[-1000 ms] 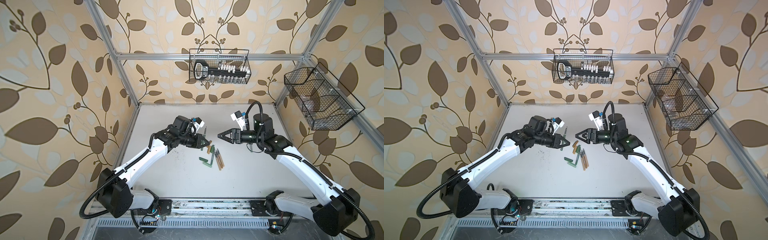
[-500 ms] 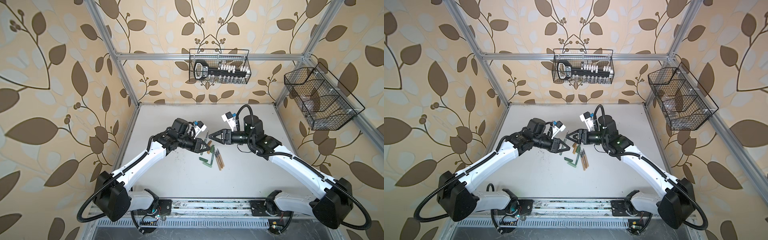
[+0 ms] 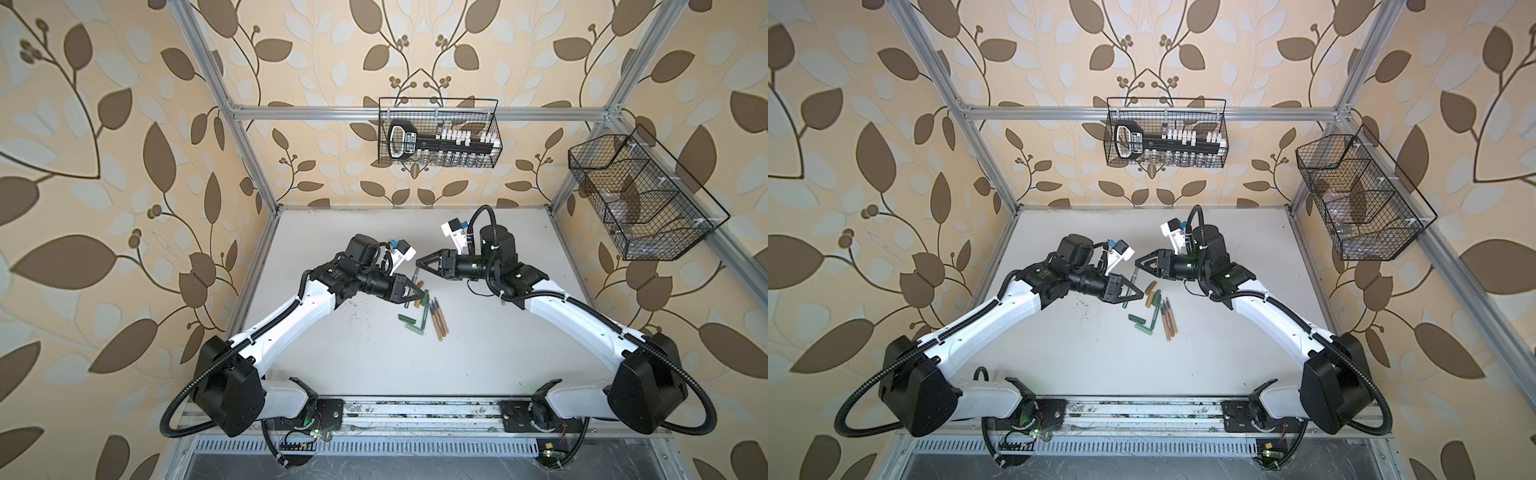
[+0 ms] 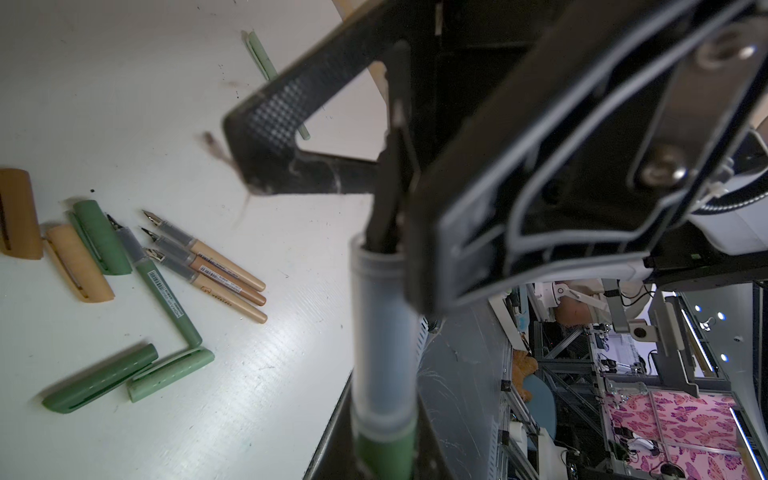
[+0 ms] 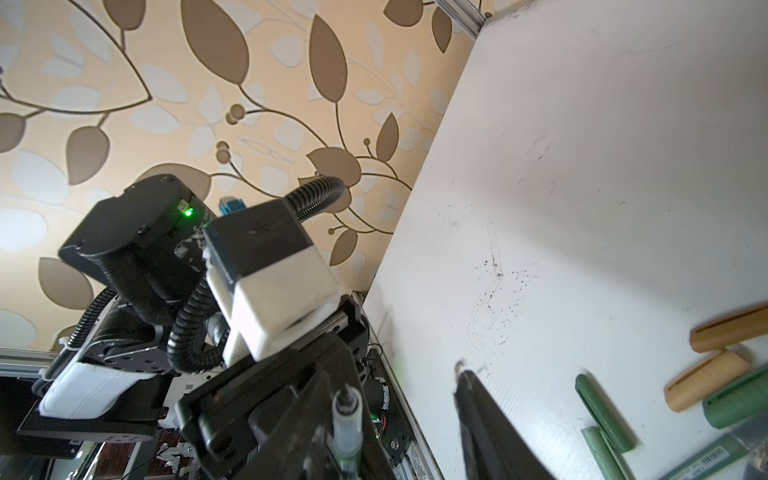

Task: Insert the pens into the pen caps

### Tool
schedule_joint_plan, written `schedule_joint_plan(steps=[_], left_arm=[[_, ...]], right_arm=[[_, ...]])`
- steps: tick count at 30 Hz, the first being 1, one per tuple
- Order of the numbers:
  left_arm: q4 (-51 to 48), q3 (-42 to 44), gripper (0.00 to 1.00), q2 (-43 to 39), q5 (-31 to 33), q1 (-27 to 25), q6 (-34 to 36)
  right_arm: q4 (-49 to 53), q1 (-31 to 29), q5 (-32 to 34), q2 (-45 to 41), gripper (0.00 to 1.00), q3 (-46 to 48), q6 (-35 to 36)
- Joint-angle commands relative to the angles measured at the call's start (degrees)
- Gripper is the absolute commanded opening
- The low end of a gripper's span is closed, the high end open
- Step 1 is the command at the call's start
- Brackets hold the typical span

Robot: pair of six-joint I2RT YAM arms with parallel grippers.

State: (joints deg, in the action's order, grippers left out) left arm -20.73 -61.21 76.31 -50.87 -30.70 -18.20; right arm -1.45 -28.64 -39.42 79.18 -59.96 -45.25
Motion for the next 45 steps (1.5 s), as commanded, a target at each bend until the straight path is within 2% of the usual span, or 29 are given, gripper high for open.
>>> schedule_joint_plan(steps=[1,3,5,8,14,25,30,33,41,43,45], left_arm=[[2.7,-2.11,0.0,0.48,-2.47,0.01,0.44],[2.83,-2.24,0.0,0.67,-2.48,-0.02,0.62],[2.52,-2.75,0.0,1.52,-2.08,-0.05,1.29],[2.55,-2.95,0.0,1.92,-1.21,0.0,1.53],[4.8,-2.67,0.0,1.91,0.39,0.07,0.49],[6.74,-2.42,0.38,1.94,0.91,1.07,-1.76],[7.61,-1.73,0.3,1.95,-0.37,1.8,-2.61],[7.55,-1.63,0.19,2.1,-2.07,2.04,-2.71],[5.59,-2.1,0.0,2.88,-6.43,2.92,-1.75],[5.53,-1.6,0.0,2.48,-6.49,3.76,-1.81],[5.64,-0.59,0.0,1.92,-5.98,5.08,-2.22]], right_arm=[[-1.69,-0.67,-0.45,2.26,0.48,-3.19,-0.61],[-2.77,-0.73,-0.65,2.96,0.43,-3.46,-1.2],[-4.77,-0.89,-0.9,4.21,0.26,-3.43,-2.61],[-4.85,-1.13,-0.51,4.52,0.15,-3.23,-2.91],[-4.35,-1.14,0.8,3.84,0.07,-2.11,-3.09],[-7.94,-0.01,4.42,0.07,0.02,2.79,-5.74],[-10.01,0.12,5.77,-1.54,0.01,4.78,-7.02],[-11.47,0.17,6.37,-1.92,0.01,5.3,-8.02],[-13.74,-0.88,8.52,-1.49,0.02,5.48,-9.08],[-13.19,-1.23,9.06,-1.4,0.03,5.55,-8.99],[-10.85,-1.43,10.2,-1.65,0.1,5.26,-8.14]])
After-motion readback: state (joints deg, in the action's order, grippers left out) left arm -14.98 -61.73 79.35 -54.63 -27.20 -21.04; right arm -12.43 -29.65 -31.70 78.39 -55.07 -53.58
